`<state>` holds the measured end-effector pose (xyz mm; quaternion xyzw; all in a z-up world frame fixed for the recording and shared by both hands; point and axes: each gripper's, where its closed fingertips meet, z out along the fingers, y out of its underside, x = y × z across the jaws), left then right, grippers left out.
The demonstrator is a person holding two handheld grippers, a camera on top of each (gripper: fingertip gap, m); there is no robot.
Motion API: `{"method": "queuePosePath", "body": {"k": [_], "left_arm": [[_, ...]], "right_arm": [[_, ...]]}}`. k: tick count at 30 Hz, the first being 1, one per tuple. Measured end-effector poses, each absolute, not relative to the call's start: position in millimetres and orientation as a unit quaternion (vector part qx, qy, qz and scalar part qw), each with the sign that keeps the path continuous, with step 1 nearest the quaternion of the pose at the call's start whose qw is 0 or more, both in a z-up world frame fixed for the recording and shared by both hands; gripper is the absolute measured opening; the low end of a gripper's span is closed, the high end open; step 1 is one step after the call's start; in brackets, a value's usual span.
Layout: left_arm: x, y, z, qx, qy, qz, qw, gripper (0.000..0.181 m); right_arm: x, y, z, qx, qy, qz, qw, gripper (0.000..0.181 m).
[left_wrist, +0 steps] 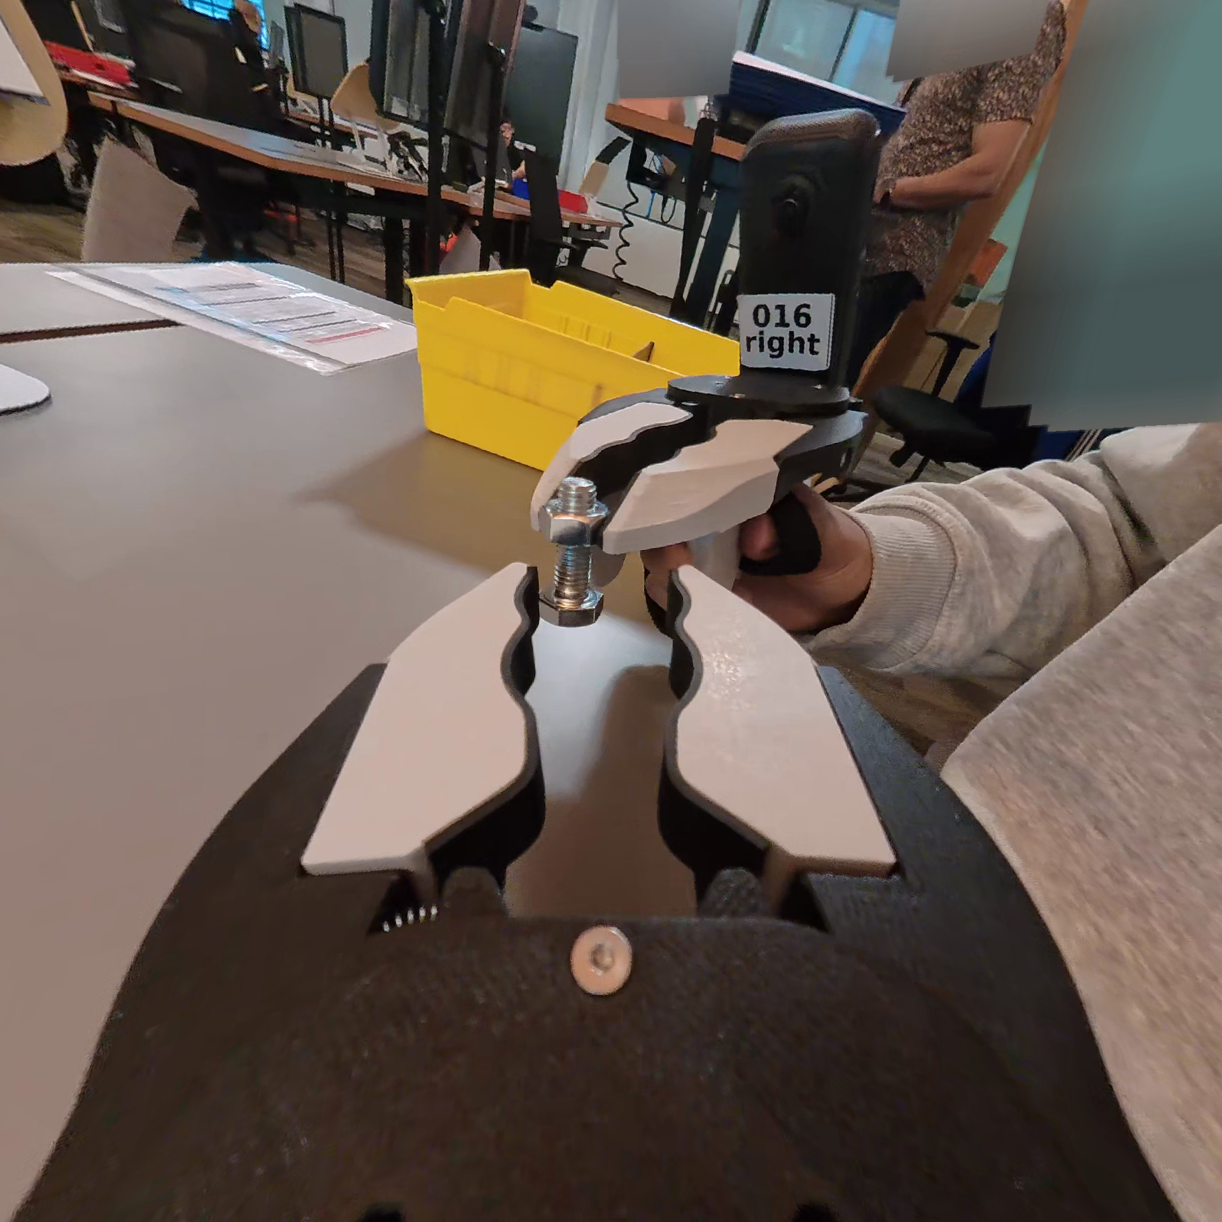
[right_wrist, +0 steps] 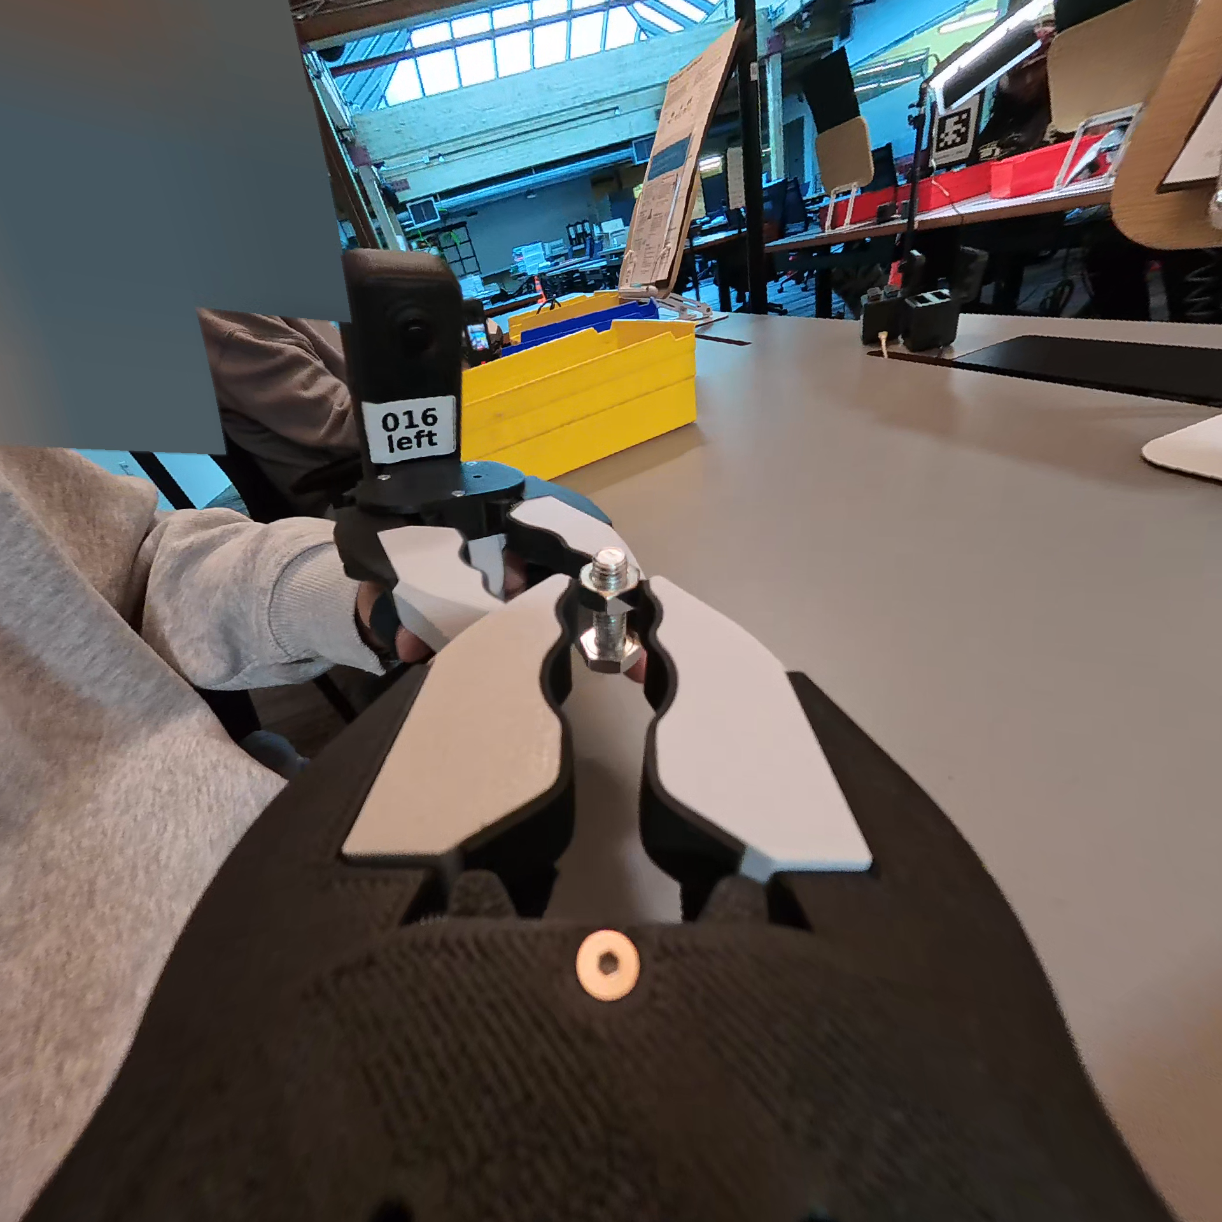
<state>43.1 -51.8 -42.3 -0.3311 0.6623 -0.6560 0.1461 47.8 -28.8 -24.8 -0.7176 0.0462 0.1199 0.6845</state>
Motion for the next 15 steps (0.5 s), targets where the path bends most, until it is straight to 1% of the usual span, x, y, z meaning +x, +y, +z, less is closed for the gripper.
{"method": "queuePosePath", "body": {"k": [1, 2, 5, 9, 12, 15], "left_arm": [[43, -52, -42, -0.328, 0.665, -0.653, 0.155, 0.041], [45, -50, -44, -0.329, 0.668, -0.646, 0.166, 0.049], [47, -48, -52, -0.333, 0.685, -0.625, 0.171, 0.054], [47, -47, -51, -0.338, 0.678, -0.632, 0.162, 0.051], [42, -50, -50, -0.325, 0.680, -0.643, 0.139, 0.046], [40, -51, -48, -0.314, 0.677, -0.651, 0.136, 0.041]], "right_arm": [[48, -29, -24, -0.717, 0.046, 0.121, 0.685, 0.017], [49, -30, -22, -0.713, 0.047, 0.122, 0.688, 0.017], [51, -33, -19, -0.706, 0.047, 0.127, 0.695, 0.017], [43, -31, -19, -0.707, 0.022, 0.138, 0.693, 0.017], [35, -30, -18, -0.707, 0.003, 0.145, 0.692, 0.017], [31, -30, -17, -0.707, -0.011, 0.156, 0.690, 0.017]]}}
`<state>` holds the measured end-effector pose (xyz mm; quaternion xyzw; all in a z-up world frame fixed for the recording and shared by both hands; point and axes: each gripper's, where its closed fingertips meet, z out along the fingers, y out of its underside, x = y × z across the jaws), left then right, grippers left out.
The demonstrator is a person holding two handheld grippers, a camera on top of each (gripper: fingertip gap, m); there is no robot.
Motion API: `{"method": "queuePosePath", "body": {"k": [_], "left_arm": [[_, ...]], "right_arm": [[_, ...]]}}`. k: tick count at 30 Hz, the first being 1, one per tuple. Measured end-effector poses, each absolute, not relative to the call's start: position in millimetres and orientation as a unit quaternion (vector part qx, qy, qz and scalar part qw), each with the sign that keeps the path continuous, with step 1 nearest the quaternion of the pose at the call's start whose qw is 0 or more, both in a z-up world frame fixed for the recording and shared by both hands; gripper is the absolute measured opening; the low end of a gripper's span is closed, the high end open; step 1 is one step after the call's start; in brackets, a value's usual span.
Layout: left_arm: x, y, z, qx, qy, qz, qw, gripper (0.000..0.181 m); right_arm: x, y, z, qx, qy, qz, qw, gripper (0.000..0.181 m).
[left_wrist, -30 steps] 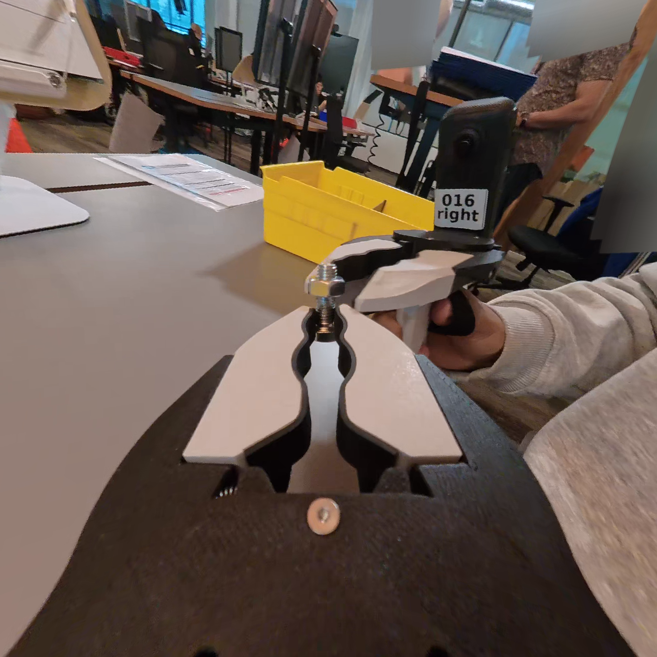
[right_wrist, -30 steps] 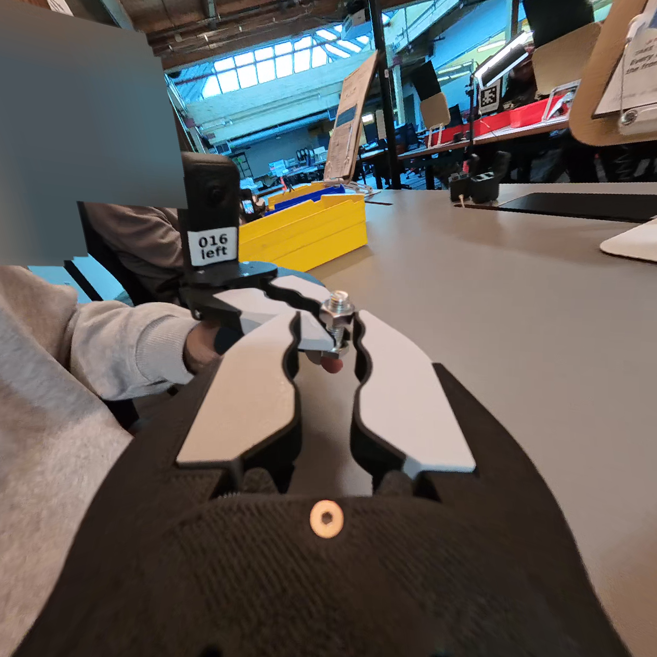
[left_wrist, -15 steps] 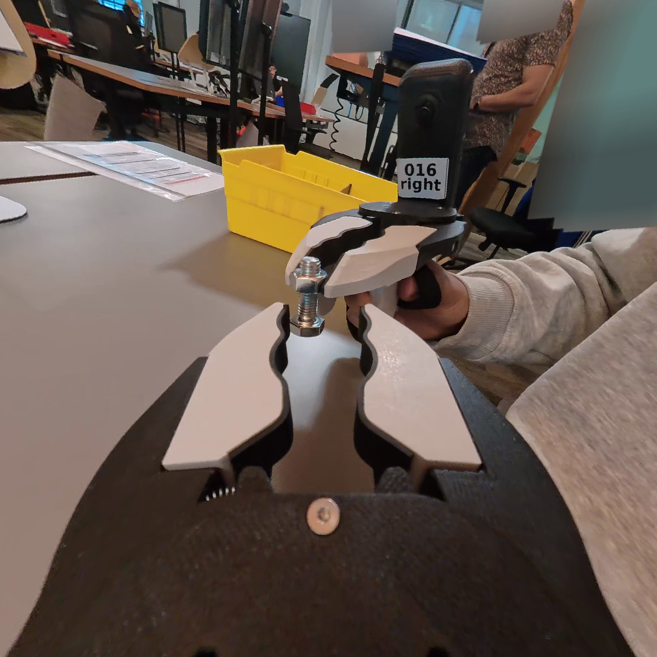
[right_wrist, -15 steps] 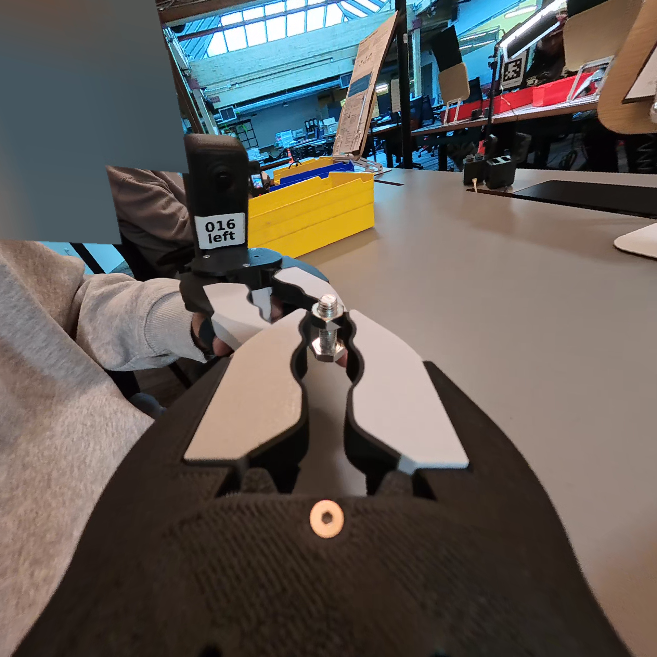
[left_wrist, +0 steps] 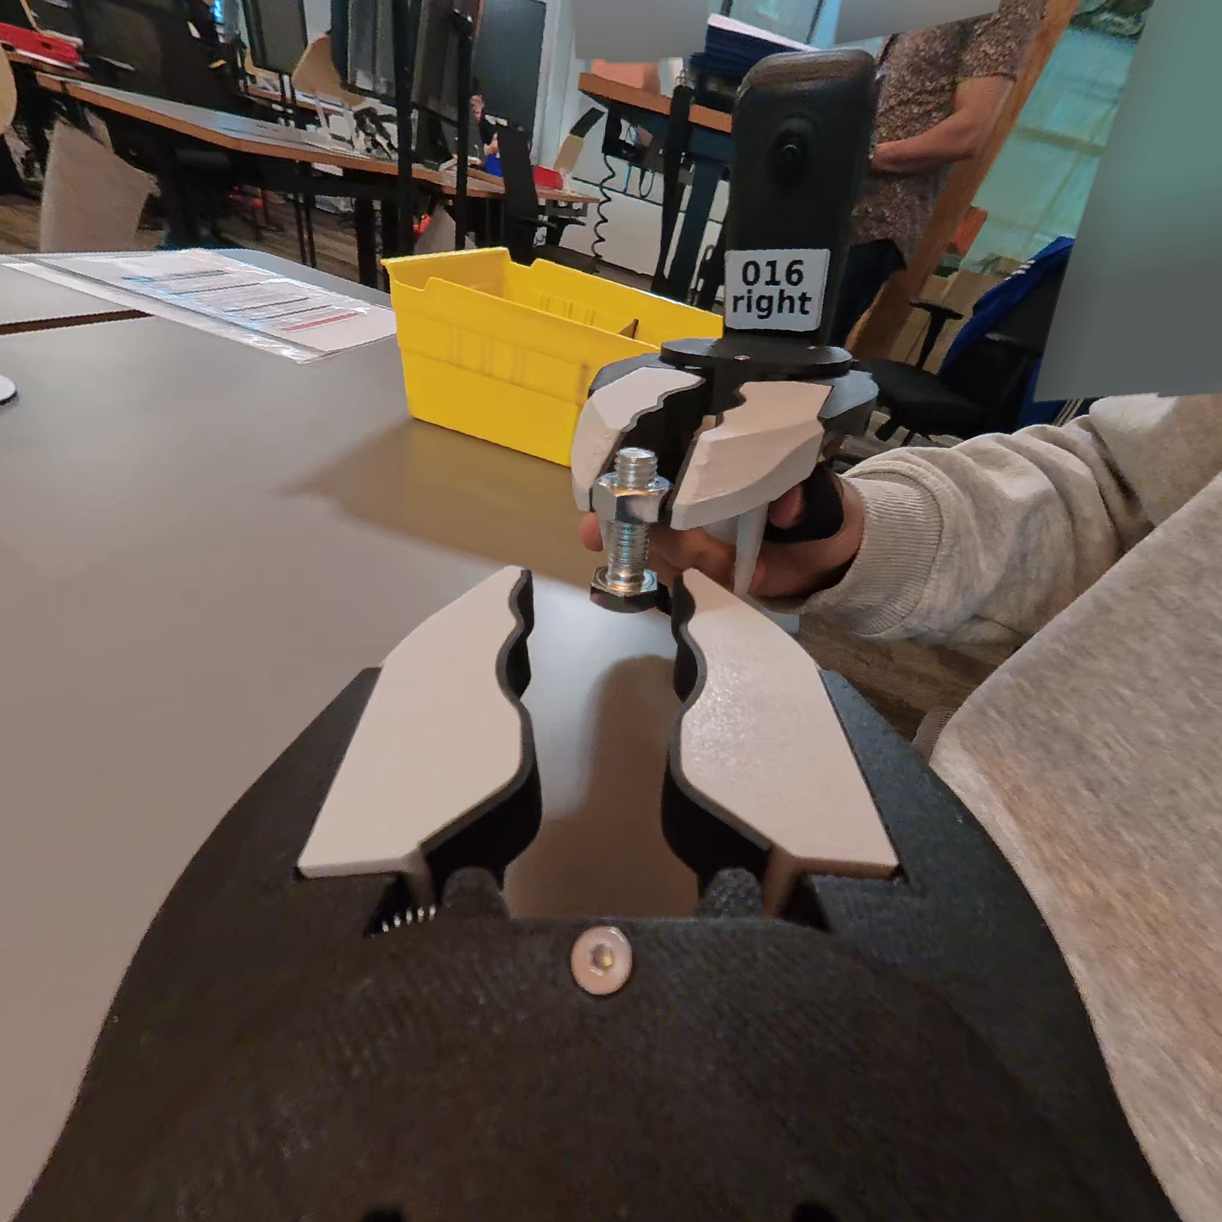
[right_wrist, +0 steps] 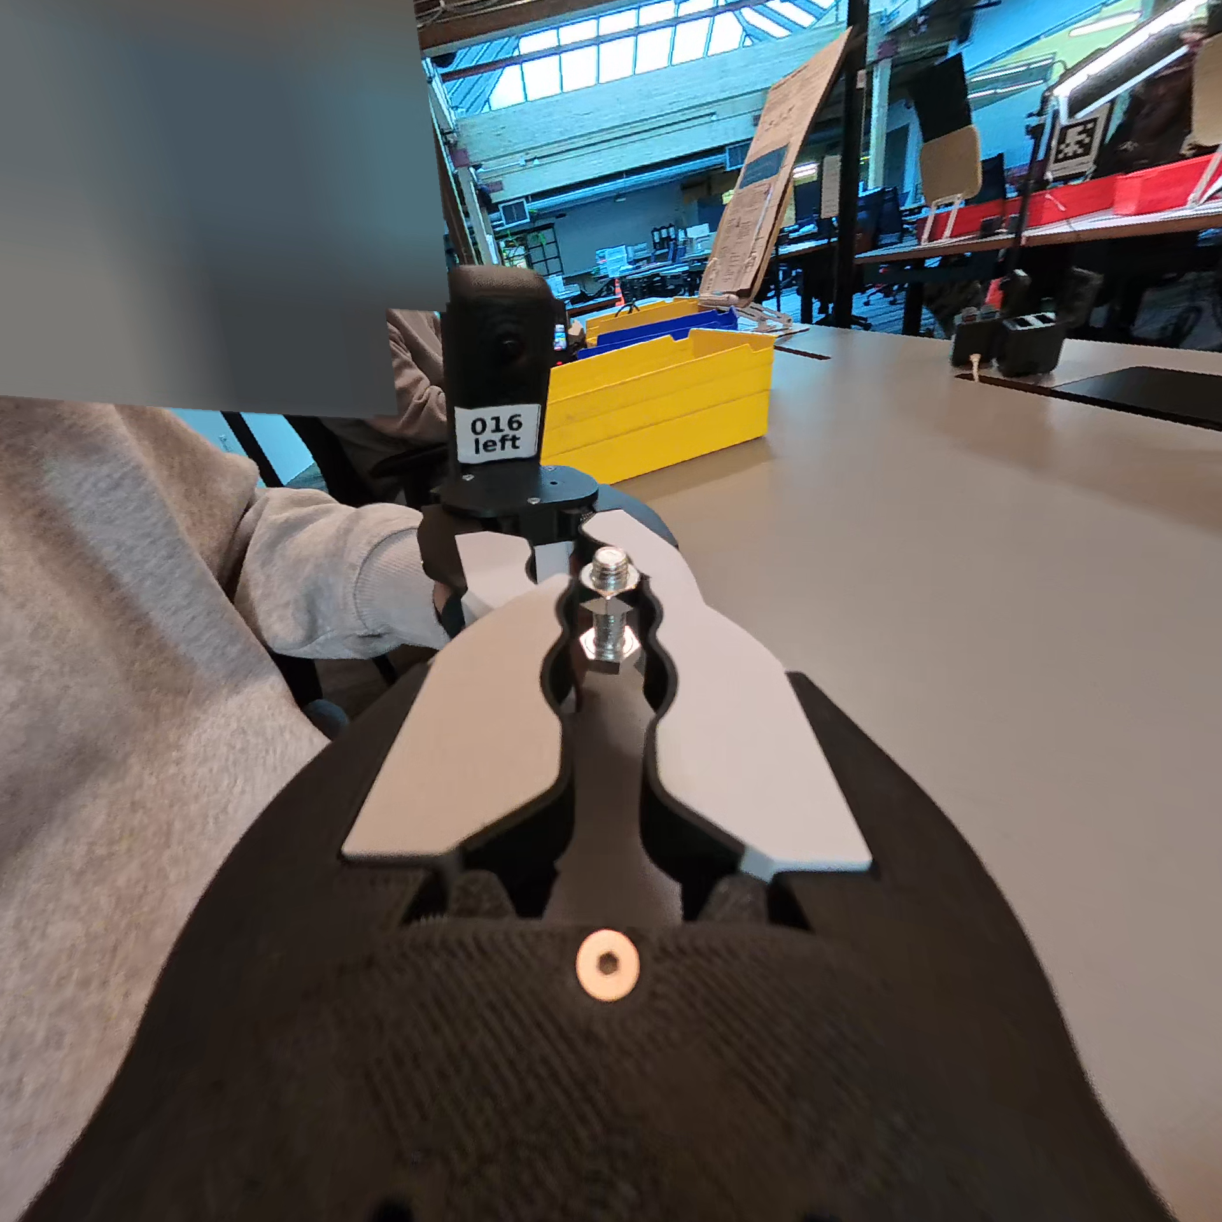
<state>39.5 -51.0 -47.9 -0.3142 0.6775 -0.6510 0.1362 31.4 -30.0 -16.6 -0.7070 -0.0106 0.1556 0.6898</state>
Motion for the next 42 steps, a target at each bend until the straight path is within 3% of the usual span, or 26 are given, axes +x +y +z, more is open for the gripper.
{"method": "queuePosePath", "body": {"k": [11, 20, 23, 36, 42], "left_arm": [[29, -57, -44, -0.270, 0.688, -0.660, 0.136, 0.018], [32, -53, -43, -0.266, 0.688, -0.657, 0.157, 0.019], [33, -52, -42, -0.267, 0.686, -0.659, 0.158, 0.019], [35, -44, -30, -0.278, 0.652, -0.689, 0.154, 0.019], [35, -46, -33, -0.275, 0.656, -0.685, 0.157, 0.019]], "right_arm": [[25, -31, -16, -0.711, -0.040, 0.156, 0.685, 0.017], [28, -30, -15, -0.707, -0.026, 0.140, 0.693, 0.017], [31, -28, -12, -0.705, -0.018, 0.114, 0.699, 0.033], [54, -38, -7, -0.692, 0.011, 0.077, 0.718, 0.027], [37, -33, -4, -0.693, -0.015, 0.078, 0.716, 0.033]]}}
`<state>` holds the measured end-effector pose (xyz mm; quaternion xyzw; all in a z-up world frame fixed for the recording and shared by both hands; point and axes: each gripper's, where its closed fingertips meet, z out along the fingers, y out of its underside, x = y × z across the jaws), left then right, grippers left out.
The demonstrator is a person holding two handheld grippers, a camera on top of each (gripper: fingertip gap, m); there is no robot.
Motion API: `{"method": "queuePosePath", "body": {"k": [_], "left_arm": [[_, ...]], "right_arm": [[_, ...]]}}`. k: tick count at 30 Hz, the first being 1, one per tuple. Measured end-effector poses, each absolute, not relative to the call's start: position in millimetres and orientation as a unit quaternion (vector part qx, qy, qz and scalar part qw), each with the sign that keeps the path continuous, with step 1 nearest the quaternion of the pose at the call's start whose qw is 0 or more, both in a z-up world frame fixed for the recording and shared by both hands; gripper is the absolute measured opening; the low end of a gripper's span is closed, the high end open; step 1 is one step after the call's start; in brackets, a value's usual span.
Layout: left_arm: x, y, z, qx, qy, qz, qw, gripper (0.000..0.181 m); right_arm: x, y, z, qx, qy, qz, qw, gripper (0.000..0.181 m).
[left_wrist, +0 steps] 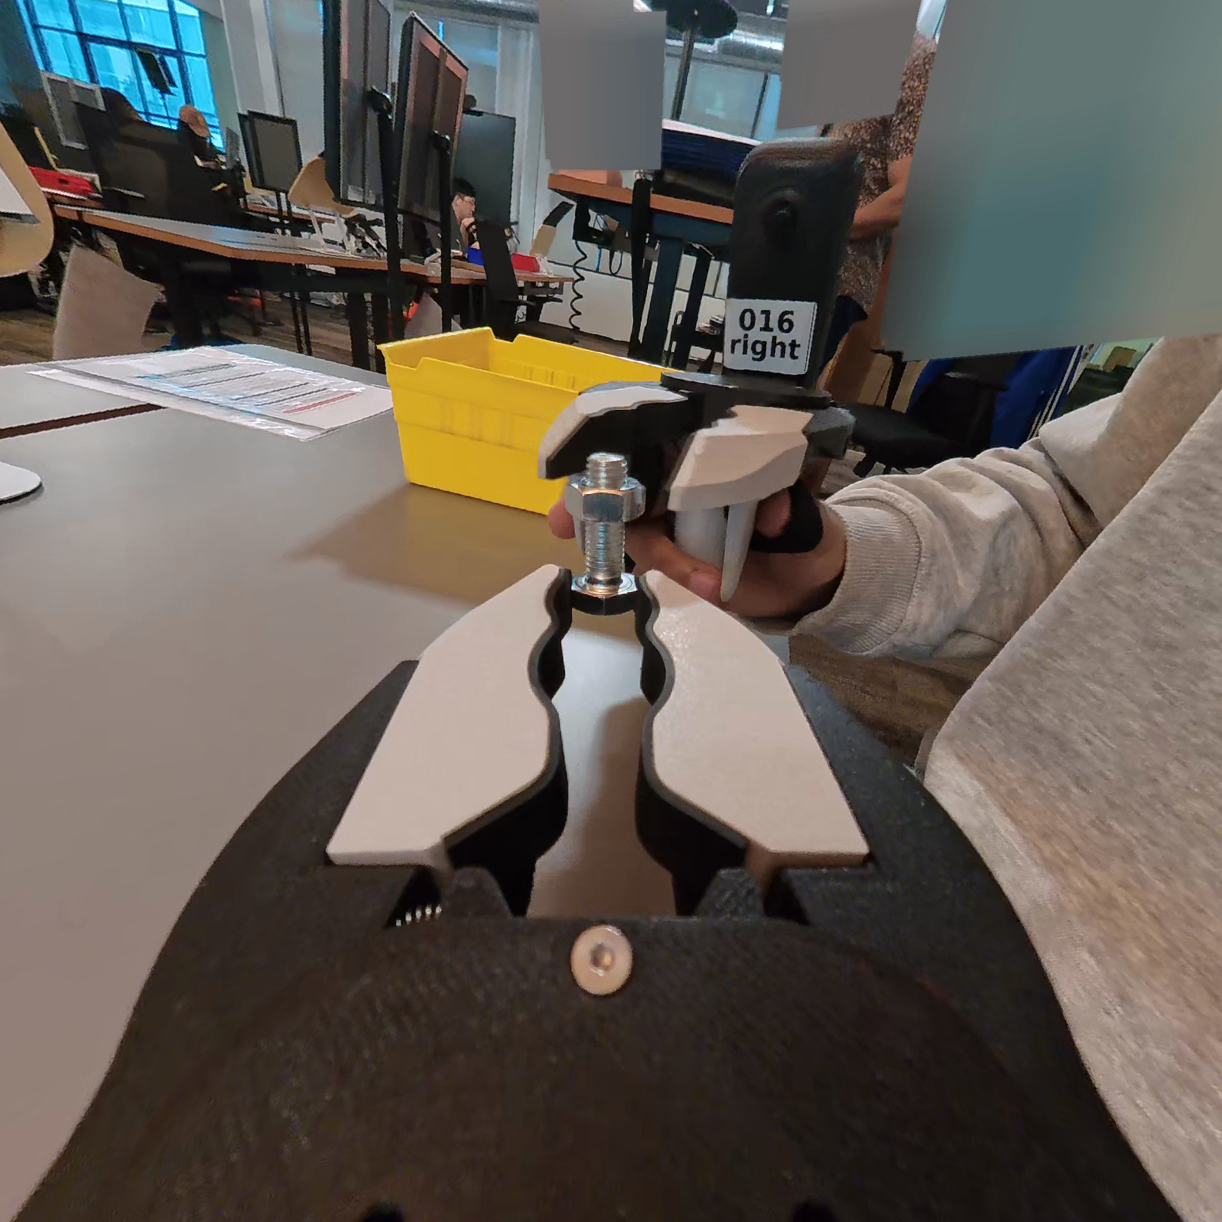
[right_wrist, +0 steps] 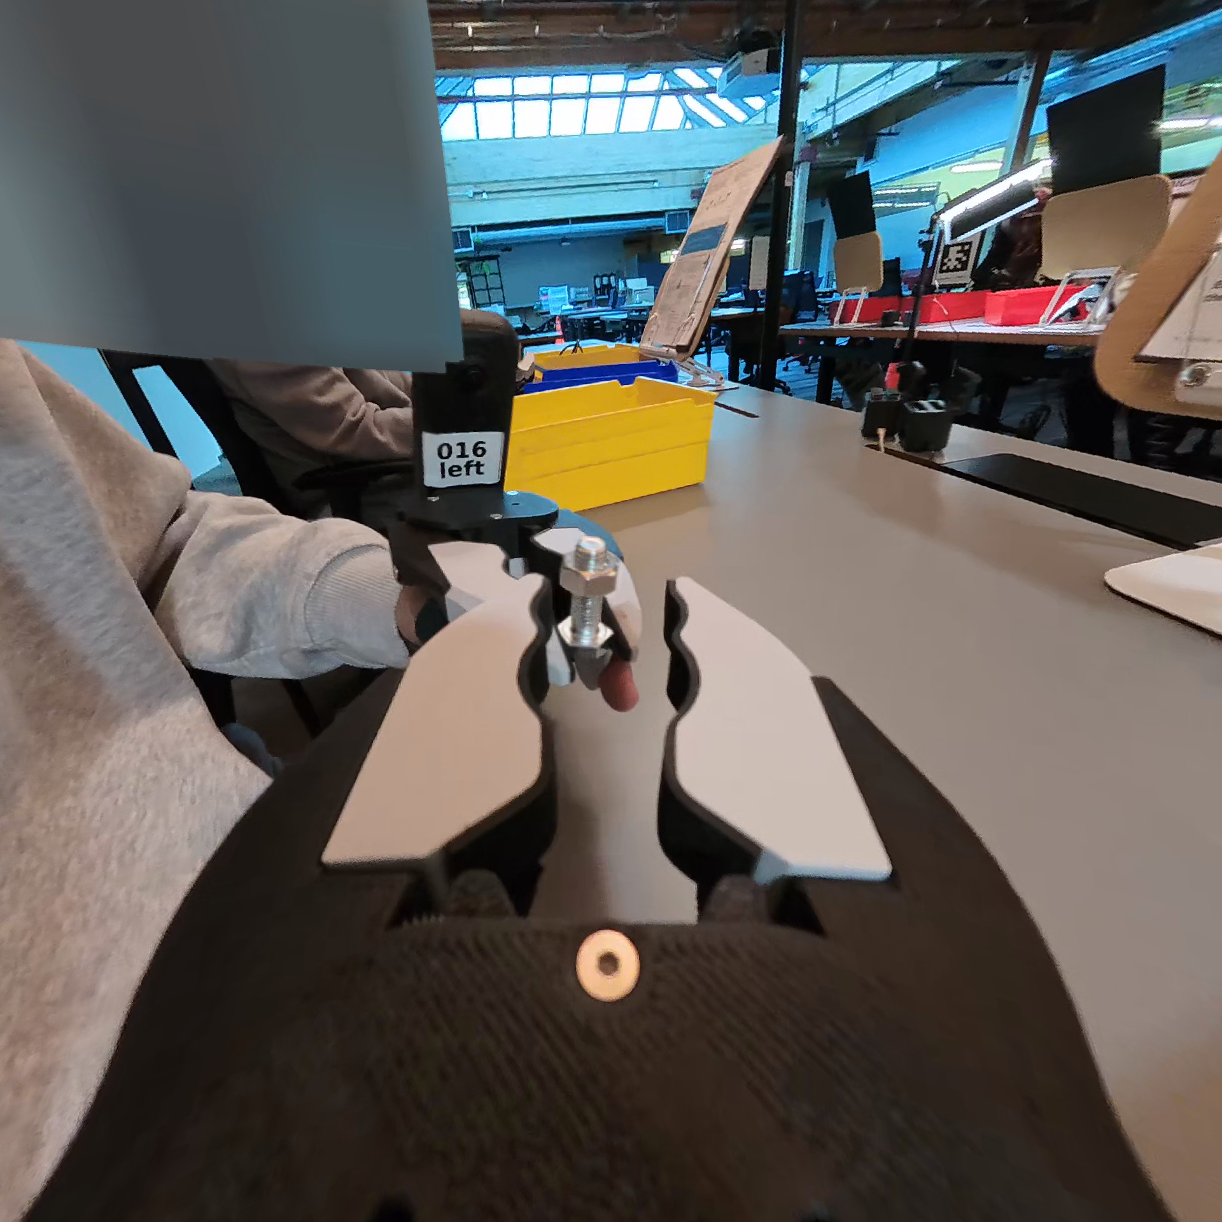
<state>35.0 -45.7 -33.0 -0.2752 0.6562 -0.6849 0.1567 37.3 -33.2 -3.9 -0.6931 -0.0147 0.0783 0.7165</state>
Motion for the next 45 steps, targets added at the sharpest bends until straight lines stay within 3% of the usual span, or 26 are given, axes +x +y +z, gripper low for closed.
{"method": "queuePosePath", "body": {"k": [10, 24, 28, 38, 45], "left_arm": [[35, -44, -29, -0.272, 0.646, -0.696, 0.159, 0.019], [34, -47, -31, -0.267, 0.650, -0.694, 0.160, 0.019], [35, -43, -27, -0.274, 0.636, -0.704, 0.158, 0.019], [34, -45, -29, -0.271, 0.641, -0.701, 0.156, 0.019], [33, -45, -26, -0.265, 0.636, -0.707, 0.159, 0.019]], "right_arm": [[61, -40, -5, -0.689, 0.036, 0.061, 0.721, 0.027], [41, -32, -3, -0.694, 0.012, 0.062, 0.717, 0.036], [65, -40, -6, -0.690, 0.060, 0.054, 0.719, 0.028], [31, -29, 0, -0.689, 0.004, 0.070, 0.721, 0.038], [59, -35, -9, -0.682, 0.083, 0.092, 0.721, 0.030]]}}
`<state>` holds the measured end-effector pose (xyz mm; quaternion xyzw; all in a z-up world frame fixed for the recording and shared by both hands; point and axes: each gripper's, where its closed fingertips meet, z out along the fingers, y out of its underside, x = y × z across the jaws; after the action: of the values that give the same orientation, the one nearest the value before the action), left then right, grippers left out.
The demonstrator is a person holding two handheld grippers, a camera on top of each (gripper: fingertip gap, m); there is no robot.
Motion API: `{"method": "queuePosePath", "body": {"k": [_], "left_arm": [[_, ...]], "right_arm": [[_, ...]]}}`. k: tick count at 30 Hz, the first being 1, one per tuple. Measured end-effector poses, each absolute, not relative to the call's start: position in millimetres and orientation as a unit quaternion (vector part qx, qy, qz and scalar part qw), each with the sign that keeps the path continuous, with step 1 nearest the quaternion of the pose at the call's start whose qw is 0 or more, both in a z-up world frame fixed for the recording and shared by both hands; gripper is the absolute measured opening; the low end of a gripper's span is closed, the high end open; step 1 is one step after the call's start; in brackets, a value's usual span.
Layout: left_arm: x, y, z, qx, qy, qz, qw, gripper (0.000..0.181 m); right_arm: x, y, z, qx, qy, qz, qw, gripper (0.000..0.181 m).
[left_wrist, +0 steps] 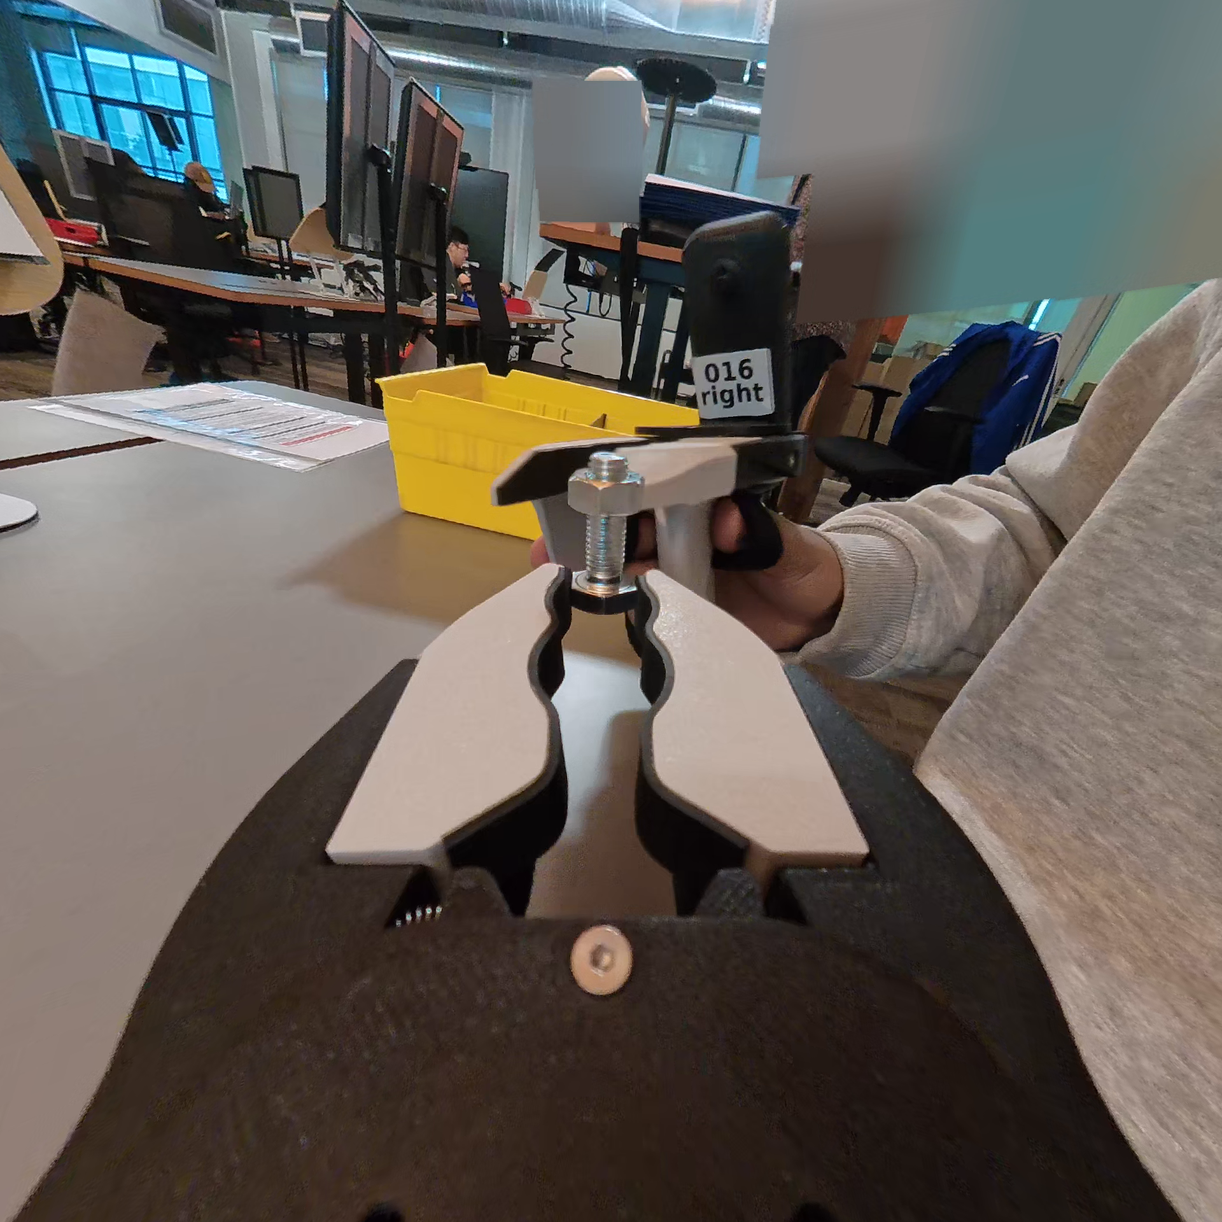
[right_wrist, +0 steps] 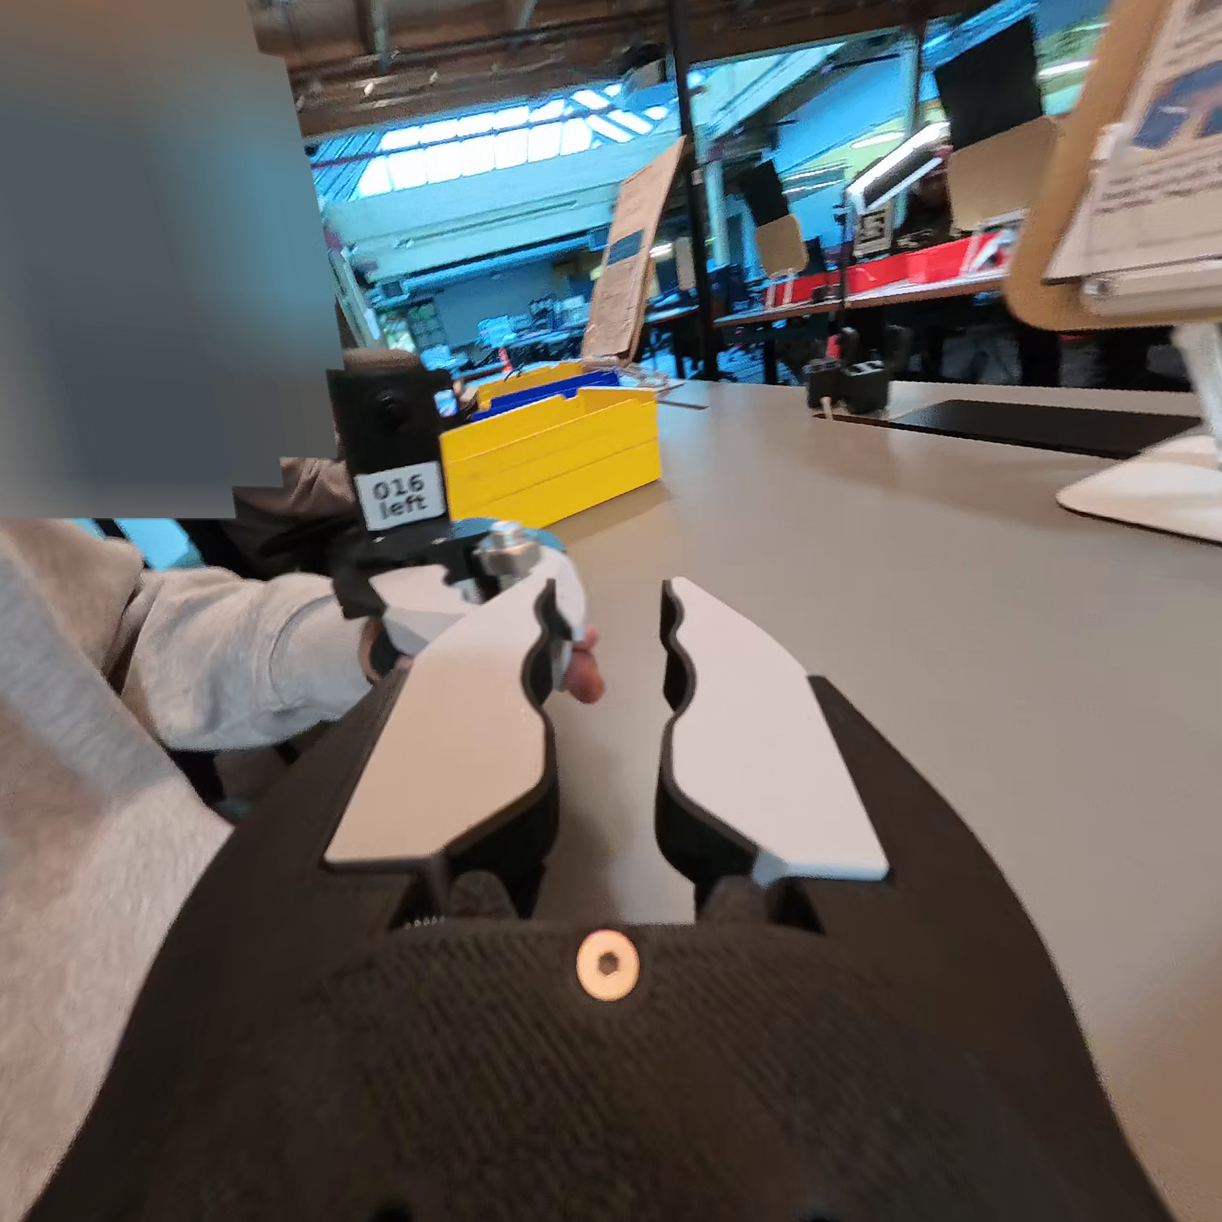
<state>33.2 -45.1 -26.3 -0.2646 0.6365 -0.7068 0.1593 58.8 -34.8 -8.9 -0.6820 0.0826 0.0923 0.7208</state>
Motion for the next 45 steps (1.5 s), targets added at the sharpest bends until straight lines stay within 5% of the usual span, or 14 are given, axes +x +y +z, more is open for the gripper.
{"method": "queuePosePath", "body": {"k": [45], "left_arm": [[34, -44, -24, -0.270, 0.624, -0.717, 0.154, 0.019]], "right_arm": [[40, -34, 7, -0.653, 0.047, 0.113, 0.748, 0.034]]}}
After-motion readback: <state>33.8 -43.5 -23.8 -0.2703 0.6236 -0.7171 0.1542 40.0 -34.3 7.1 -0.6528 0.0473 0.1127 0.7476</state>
